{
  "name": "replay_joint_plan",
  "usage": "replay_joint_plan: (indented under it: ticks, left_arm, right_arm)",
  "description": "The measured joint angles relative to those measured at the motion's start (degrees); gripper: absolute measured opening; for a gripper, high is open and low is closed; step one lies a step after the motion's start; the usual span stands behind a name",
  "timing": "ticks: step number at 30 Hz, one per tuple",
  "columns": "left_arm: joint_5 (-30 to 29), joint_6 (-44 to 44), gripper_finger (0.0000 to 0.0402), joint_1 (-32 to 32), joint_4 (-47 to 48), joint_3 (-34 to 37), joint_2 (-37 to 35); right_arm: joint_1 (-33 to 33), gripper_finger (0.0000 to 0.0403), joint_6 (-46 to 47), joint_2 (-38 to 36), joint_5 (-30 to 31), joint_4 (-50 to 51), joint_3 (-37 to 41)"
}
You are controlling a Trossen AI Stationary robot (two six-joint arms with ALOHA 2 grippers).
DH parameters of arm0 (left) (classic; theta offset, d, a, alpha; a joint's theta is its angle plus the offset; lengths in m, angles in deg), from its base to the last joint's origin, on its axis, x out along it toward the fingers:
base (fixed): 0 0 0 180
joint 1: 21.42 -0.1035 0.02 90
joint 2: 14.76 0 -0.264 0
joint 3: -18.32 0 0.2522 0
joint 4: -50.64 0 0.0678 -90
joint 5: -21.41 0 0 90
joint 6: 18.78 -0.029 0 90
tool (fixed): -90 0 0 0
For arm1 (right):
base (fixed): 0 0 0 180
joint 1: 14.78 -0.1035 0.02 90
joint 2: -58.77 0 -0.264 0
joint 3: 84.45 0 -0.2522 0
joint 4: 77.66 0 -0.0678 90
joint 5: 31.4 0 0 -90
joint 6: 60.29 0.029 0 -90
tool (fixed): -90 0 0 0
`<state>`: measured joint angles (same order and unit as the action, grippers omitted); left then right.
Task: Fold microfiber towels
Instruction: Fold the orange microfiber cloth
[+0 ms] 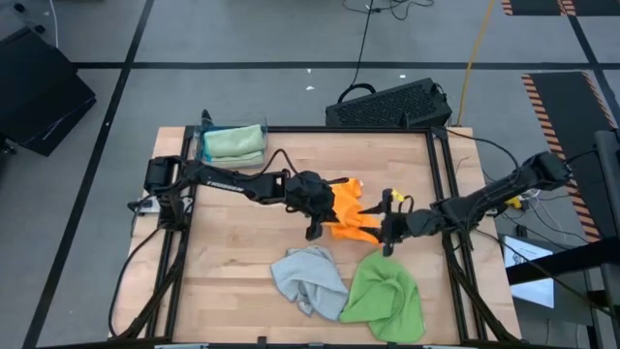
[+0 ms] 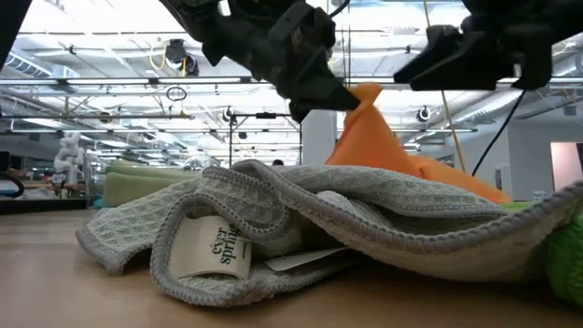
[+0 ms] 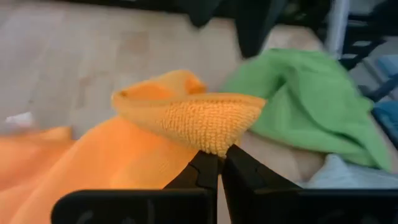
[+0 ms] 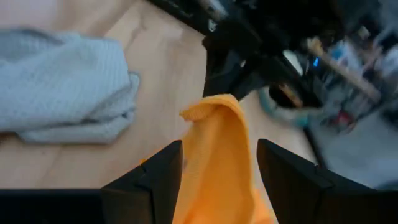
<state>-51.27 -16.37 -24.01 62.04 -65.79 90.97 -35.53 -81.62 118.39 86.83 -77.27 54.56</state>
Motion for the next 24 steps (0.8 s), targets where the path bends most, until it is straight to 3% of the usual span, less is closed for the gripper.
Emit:
replay_joint_plan:
  ticks: [6, 11, 14, 17, 24]
  left_arm:
    - [2.7, -0.4, 0.0005, 0.9, -1.2, 0.0, 0.0]
    - [2.7, -0.4, 0.0015, 0.8, -0.3, 0.0, 0.0]
    - [2.3, -0.3, 0.0006, 0.9, -0.2, 0.0, 0.0]
    - [2.2, -0.4, 0.0006, 0.9, -0.2, 0.0, 0.0]
    - [0.5, -0.1, 0.0017, 0.7, -0.1, 0.0, 0.0]
  right_arm:
    - [0.0, 0.0197, -17.8, 8.6, 4.8, -12.0, 0.0]
    - [0.0, 0.0196, -27.5, 12.1, 4.4, -20.3, 0.0]
    - [1.0, 0.0191, -31.7, 13.8, 0.7, -22.1, 0.0]
    - [2.1, 0.0167, -32.9, 15.9, -3.2, -23.4, 0.0]
    - [2.2, 0.007, -33.0, 18.1, -4.5, -26.6, 0.0]
